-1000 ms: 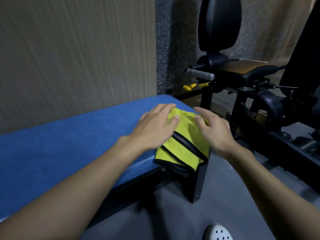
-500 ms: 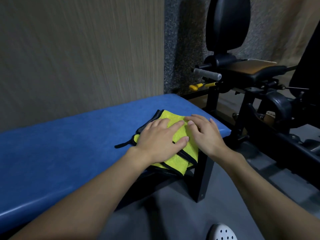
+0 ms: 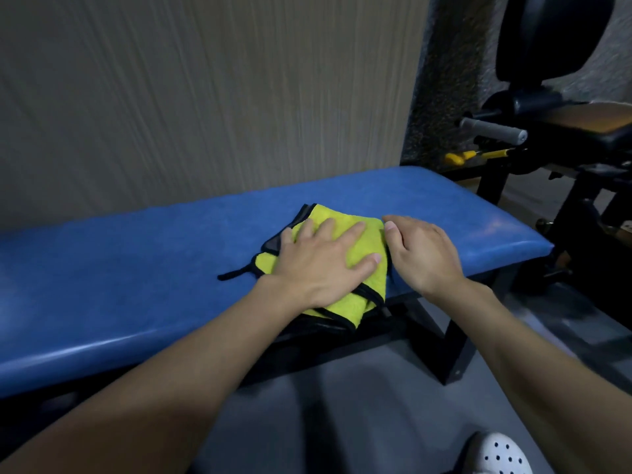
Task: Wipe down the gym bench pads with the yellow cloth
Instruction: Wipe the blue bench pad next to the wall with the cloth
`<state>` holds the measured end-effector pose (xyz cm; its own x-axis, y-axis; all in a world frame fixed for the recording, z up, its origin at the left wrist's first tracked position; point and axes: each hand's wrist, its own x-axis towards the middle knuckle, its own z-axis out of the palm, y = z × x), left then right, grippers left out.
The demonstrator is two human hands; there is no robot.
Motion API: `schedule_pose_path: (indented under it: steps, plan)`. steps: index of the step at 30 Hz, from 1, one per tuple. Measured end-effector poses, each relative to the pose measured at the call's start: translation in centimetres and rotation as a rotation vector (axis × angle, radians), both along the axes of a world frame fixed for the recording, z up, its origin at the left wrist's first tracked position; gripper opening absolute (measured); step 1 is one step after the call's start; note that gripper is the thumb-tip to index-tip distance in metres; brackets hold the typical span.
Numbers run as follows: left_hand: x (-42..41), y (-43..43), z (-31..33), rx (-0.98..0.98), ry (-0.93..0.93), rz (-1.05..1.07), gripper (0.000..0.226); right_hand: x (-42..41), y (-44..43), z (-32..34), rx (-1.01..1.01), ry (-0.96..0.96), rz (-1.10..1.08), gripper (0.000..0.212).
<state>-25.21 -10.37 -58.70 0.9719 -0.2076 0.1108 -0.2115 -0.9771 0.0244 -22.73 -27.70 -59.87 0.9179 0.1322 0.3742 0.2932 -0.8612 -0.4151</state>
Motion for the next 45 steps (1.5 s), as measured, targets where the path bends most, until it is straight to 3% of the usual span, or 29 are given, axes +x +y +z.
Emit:
schedule_pose_path:
  steps: [3, 7, 12, 15, 19, 23, 30, 36, 40, 45]
  plan:
    - [0.1, 1.2, -0.6, 0.008, -0.022, -0.018, 0.073, 0.2, 0.2, -0.8, -0.082, -0.003, -0.029, 0.039]
    - [-0.5, 3.0, -0.8, 0.006, -0.041, -0.037, 0.082, -0.7, 2.0, -0.5, -0.032, 0.013, -0.03, 0.042]
    - [-2.1, 6.5, -0.5, 0.011, -0.034, -0.034, 0.087, -2.0, 3.9, -0.8, -0.208, 0.091, -0.052, 0.052]
    - [-3.5, 9.4, -0.5, 0.017, -0.03, -0.005, 0.089, -2.5, 5.5, -0.5, -0.283, 0.155, -0.05, 0.054]
    - [-5.8, 13.8, -0.5, 0.015, -0.027, 0.069, 0.09, -3.9, 11.1, -0.5, -0.298, 0.139, 0.108, 0.054]
    - [-8.1, 17.2, -0.4, 0.028, -0.042, 0.124, 0.091, -4.9, 13.2, -1.2, -0.408, 0.14, 0.046, 0.057]
    - [-9.2, 20.9, -0.4, -0.022, -0.027, 0.219, 0.089, -6.0, 19.9, 0.6, -0.273, 0.199, 0.307, 0.059]
    - [-9.3, 24.9, -0.1, -0.053, -0.003, 0.285, 0.09, -5.7, 21.4, 0.4, -0.449, 0.148, 0.234, 0.057]
    - [-9.7, 27.9, -0.2, -0.043, -0.018, 0.325, 0.088, -6.2, 25.3, 1.0, -0.334, 0.116, 0.334, 0.054]
    - [-11.0, 32.8, -0.3, -0.057, 0.008, 0.389, 0.089, -7.5, 31.2, 0.9, -0.355, 0.151, 0.434, 0.057]
